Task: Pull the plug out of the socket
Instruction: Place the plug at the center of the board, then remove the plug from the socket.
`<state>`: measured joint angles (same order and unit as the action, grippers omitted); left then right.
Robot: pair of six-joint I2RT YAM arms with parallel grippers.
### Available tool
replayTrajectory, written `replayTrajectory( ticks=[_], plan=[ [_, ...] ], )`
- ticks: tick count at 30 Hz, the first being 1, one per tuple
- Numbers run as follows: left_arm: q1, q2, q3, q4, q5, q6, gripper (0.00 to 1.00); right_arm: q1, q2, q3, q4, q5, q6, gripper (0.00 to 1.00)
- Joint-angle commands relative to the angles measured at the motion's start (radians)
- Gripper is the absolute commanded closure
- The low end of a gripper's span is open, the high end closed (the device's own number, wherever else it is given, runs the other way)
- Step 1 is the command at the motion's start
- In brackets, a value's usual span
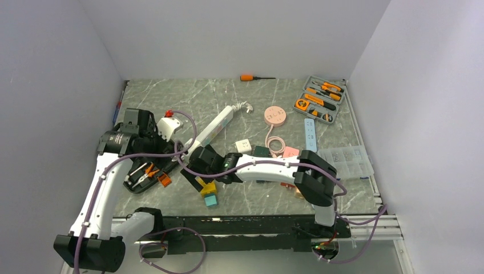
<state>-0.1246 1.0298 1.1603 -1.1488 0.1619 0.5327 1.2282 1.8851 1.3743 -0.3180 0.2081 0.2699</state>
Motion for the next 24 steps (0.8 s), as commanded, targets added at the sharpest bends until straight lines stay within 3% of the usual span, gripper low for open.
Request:
replayTrajectory(
  ticks=[1,9,17,24],
  plan=[
    [0.003,-0.047,-0.006,0.042,-0.018,-0.008,0.00,0.009,0.054,0.050,0.043,0.009,-0.044,0.00],
    [0.016,-0.050,-0.018,0.078,-0.086,-0.038,0.01,-0.039,0.060,-0.048,0.100,0.071,-0.023,0.01],
    [0.033,-0.037,-0.016,0.071,-0.082,-0.028,0.01,-0.139,-0.063,-0.218,0.150,0.071,0.017,0.03],
    [0.033,-0.028,-0.033,0.054,-0.054,-0.021,0.01,-0.153,-0.153,-0.298,0.150,0.099,0.078,0.01]
  ],
)
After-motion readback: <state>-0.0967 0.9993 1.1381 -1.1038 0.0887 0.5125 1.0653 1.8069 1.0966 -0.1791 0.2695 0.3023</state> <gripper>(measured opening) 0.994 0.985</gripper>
